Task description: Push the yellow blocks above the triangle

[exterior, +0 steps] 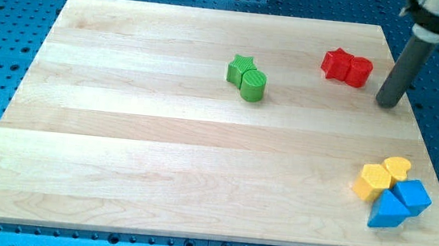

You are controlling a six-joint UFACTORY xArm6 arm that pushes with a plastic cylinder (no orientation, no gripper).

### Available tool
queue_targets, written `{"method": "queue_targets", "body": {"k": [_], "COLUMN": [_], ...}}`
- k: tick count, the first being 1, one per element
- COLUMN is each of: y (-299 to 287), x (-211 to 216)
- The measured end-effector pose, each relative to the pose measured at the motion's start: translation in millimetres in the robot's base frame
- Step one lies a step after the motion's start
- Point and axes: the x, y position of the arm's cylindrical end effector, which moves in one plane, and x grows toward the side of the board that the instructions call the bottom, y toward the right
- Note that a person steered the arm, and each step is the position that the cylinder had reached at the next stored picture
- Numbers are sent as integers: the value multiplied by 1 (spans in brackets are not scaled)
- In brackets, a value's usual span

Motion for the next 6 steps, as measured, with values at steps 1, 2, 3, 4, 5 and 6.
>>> {"method": "queue_targets", "body": {"k": [1, 2, 3, 4, 5, 6], "y": [-12, -51, -94, -37, 28, 8], "x": [-12, -40, -46, 20, 105, 129]}}
